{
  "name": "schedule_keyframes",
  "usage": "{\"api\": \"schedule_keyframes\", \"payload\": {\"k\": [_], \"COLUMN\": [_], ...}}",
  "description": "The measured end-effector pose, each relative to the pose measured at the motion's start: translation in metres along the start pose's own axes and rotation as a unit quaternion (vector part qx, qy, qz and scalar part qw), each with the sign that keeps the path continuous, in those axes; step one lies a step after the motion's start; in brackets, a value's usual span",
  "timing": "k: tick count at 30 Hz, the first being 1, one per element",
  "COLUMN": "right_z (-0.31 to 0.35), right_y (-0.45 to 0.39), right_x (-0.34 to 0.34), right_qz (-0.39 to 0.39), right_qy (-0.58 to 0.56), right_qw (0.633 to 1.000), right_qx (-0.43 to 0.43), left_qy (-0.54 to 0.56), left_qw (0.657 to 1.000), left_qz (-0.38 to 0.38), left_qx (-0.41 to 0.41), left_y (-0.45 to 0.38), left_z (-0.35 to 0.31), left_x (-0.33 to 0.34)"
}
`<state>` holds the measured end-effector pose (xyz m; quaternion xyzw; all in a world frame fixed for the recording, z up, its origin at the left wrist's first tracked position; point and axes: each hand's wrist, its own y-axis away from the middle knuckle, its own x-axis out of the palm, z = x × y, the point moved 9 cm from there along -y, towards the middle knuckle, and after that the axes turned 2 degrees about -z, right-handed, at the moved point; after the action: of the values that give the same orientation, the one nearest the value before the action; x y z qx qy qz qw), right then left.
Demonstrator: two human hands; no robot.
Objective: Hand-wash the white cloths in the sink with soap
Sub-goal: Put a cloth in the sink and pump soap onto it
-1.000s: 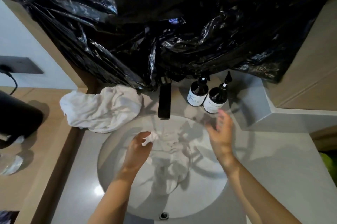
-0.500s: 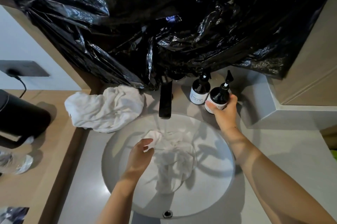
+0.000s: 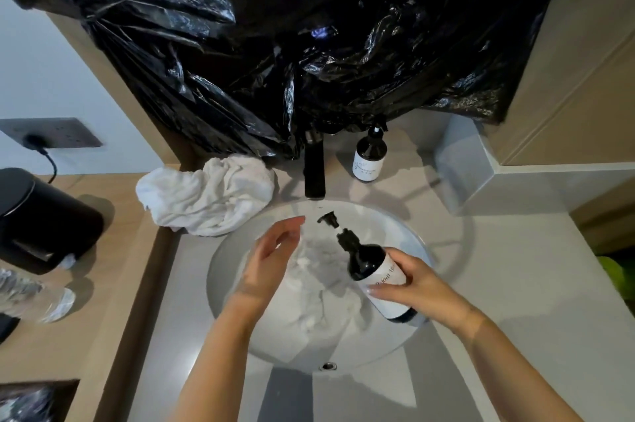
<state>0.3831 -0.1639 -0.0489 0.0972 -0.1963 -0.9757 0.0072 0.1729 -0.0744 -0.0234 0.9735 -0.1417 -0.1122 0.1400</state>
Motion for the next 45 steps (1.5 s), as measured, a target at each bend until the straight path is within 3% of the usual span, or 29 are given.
{"api": "schedule_keyframes", "payload": {"k": [5,11,29,41,45], "right_z": [0.013,0.012,0.019,0.008,-0.004], "right_y": [0.005,0.003,-0.016,-0.017,-0.013], "right_x": [0.023,0.045,0.055,0.057,0.04], "right_qz": [0.04,0.061,0.067,0.086,0.047], "right_qy": [0.051,0.077,0.128,0.104,0.059], "right_qw": [0.998,0.995,0.989,0.99,0.997], "right_qx": [0.002,0.012,0.041,0.036,0.006], "left_qy": [-0.015,-0.036,-0.018,-0.034,-0.018], "left_qw": [0.999,0.999,0.992,0.997,0.998], "left_qz": [0.047,0.026,-0.015,0.002,-0.039], "left_qx": [0.001,0.01,-0.122,-0.074,-0.049], "left_y": [0.016,0.031,0.036,0.025,0.013], "left_z": [-0.001,0.005,0.047,0.03,0.028], "left_x": [-0.007,-0.029,-0.029,-0.04,-0.046]}}
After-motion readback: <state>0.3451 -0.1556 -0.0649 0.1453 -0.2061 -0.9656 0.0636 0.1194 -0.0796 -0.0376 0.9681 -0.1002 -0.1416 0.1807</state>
